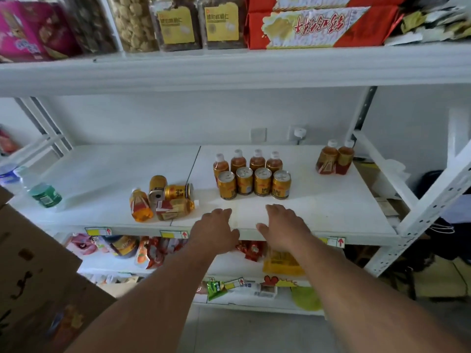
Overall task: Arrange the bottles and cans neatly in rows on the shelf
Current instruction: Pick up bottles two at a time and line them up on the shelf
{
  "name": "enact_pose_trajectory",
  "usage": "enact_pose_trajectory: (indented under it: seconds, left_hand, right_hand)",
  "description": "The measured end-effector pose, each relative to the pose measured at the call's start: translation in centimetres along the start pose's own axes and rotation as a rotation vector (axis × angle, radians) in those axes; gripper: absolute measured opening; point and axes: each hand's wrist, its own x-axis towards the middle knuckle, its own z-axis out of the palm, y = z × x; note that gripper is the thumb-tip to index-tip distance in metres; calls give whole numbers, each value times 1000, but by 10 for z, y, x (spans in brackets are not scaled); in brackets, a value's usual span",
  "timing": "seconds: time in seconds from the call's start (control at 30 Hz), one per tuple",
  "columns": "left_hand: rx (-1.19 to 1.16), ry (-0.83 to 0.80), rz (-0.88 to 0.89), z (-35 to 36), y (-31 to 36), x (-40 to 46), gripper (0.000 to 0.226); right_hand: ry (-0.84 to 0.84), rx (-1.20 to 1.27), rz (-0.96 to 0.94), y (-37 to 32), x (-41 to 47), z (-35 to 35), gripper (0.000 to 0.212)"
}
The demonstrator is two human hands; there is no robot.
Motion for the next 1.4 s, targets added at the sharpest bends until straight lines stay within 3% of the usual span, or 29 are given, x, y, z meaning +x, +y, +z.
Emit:
enact_pose_trajectory:
  seconds: [0.23,0.43,0.7,0.87,1.07,1.4]
  left_hand:
    - [-15,45,23,-25,16,58,65]
    - [-60,89,118,-47,32,113,48]
    - [-59,198,210,-72,44,197,56]
    - [-17,83,284,-75,41,244,76]
    - [17,-15,336,-71,47,282,80]
    - [173,-196,353,-67,54,318,65]
  right_hand:
    - [51,12,69,17,52,-32,66]
    - [131,63,115,29,97,-48,60]
    - [209,147,227,42,154,-63,65]
    - [156,327,338,51,184,-65,74]
    - [38,451,290,65,212,-70,82]
    - [-35,544,141,71,234,-78,38]
